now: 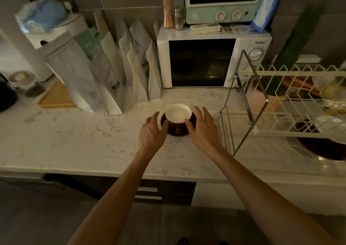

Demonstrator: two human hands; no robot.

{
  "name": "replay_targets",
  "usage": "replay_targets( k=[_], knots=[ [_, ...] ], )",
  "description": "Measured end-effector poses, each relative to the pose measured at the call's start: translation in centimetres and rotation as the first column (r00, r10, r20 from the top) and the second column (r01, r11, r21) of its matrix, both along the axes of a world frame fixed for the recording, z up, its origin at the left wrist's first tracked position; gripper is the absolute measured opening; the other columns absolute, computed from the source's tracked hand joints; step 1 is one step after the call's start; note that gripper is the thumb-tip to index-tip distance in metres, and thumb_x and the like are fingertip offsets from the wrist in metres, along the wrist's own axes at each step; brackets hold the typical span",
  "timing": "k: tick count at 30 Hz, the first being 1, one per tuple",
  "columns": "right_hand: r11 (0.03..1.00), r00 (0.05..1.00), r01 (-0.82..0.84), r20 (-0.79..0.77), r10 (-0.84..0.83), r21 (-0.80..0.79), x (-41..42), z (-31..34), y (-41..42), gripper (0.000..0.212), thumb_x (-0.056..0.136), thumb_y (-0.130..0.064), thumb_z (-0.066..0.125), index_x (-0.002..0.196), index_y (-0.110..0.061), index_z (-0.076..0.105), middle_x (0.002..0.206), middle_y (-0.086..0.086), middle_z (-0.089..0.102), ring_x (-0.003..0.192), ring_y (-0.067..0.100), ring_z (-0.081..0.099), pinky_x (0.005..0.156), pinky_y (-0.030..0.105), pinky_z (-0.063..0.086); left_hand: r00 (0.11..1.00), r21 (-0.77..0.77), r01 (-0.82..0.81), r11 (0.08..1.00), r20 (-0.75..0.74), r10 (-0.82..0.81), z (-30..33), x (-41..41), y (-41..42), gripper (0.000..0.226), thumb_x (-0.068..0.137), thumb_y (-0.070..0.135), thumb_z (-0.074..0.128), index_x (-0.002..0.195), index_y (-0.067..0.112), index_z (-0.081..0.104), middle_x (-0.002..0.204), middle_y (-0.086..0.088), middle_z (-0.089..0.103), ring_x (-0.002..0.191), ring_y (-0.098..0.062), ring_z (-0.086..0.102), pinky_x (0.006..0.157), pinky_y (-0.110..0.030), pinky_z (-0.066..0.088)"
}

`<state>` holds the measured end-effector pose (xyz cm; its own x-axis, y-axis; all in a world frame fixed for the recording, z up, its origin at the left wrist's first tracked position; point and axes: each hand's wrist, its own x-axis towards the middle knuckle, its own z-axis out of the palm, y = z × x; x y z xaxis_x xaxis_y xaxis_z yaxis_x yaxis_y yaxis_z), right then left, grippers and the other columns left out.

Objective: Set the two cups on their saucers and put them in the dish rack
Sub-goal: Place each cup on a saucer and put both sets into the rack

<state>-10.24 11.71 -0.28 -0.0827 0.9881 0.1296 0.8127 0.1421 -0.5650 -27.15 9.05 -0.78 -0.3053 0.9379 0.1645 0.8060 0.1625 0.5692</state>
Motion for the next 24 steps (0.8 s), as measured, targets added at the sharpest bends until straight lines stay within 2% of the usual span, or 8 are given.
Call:
replay_targets(
  k=[4, 8, 12, 17, 22, 24],
  knots=[
    [0.997, 0.989, 0.005, -0.146, -0.016, -0.076, -0.6, -0.5, 1.8, 0.058, 0.098, -0.042, 0.045, 0.148, -0.019, 0.027, 0.155, 0.010, 0.030, 0.141, 0.028, 0.032, 0.110, 0.051, 0.038, 0.986, -0.075, -0.030, 0.997, 0.159, 0.041, -1.2, 0.1, 2.5, 0.063, 0.093, 0.057, 0.041, 0.144, 0.021, 0.038, 0.138, -0.017, 0.053, 0.123, -0.034, 0.052, 0.096, -0.044, 0.045],
    [0.995, 0.975, 0.007, -0.218, -0.028, -0.096, -1.3, -1.1, 3.3, 0.055, 0.098, -0.039, 0.046, 0.146, -0.016, 0.031, 0.149, 0.009, 0.038, 0.135, 0.026, 0.039, 0.108, 0.044, 0.041, 0.975, -0.177, -0.005, 0.984, 0.220, 0.044, -2.6, -0.2, 4.3, 0.073, 0.090, 0.067, 0.033, 0.148, 0.022, 0.029, 0.142, -0.019, 0.048, 0.127, -0.037, 0.048, 0.100, -0.047, 0.041],
    [0.990, 0.961, 0.007, -0.272, -0.046, -0.142, -2.0, -1.9, 5.2, 0.051, 0.098, -0.040, 0.046, 0.143, -0.016, 0.039, 0.145, 0.009, 0.044, 0.132, 0.023, 0.043, 0.109, 0.037, 0.039, 0.936, -0.225, 0.020, 0.974, 0.346, 0.061, -3.3, -0.5, 5.9, 0.070, 0.091, 0.064, 0.034, 0.147, 0.022, 0.031, 0.144, -0.020, 0.046, 0.130, -0.036, 0.045, 0.104, -0.048, 0.038],
    [0.977, 0.932, 0.014, -0.351, -0.089, -0.212, -2.4, -2.9, 6.7, 0.046, 0.099, -0.039, 0.045, 0.139, -0.016, 0.045, 0.140, 0.011, 0.048, 0.126, 0.025, 0.049, 0.093, 0.025, 0.038, 0.870, -0.250, 0.081, 0.965, 0.490, 0.054, -4.0, -0.8, 7.1, 0.066, 0.092, 0.061, 0.038, 0.147, 0.024, 0.032, 0.143, -0.020, 0.047, 0.127, -0.038, 0.047, 0.100, -0.054, 0.046],
    [0.957, 0.914, 0.016, -0.384, -0.132, -0.291, -2.1, -3.6, 7.7, 0.043, 0.101, -0.035, 0.039, 0.141, -0.017, 0.044, 0.138, 0.009, 0.053, 0.125, 0.026, 0.051, 0.091, 0.028, 0.040, 0.767, -0.253, 0.062, 0.965, 0.631, 0.117, -4.2, -1.1, 8.2, 0.053, 0.094, 0.051, 0.046, 0.141, 0.028, 0.042, 0.135, -0.015, 0.054, 0.115, -0.030, 0.055, 0.091, -0.053, 0.053],
    [0.950, 0.914, 0.010, -0.382, -0.135, -0.312, -1.9, -3.7, 7.8, 0.042, 0.101, -0.033, 0.039, 0.140, -0.019, 0.045, 0.138, 0.008, 0.055, 0.124, 0.027, 0.052, 0.095, 0.032, 0.043, 0.756, -0.249, 0.077, 0.965, 0.646, 0.106, -4.3, -1.1, 8.3, 0.047, 0.095, 0.048, 0.046, 0.138, 0.030, 0.046, 0.132, -0.011, 0.057, 0.109, -0.026, 0.055, 0.091, -0.052, 0.054]
  ],
)
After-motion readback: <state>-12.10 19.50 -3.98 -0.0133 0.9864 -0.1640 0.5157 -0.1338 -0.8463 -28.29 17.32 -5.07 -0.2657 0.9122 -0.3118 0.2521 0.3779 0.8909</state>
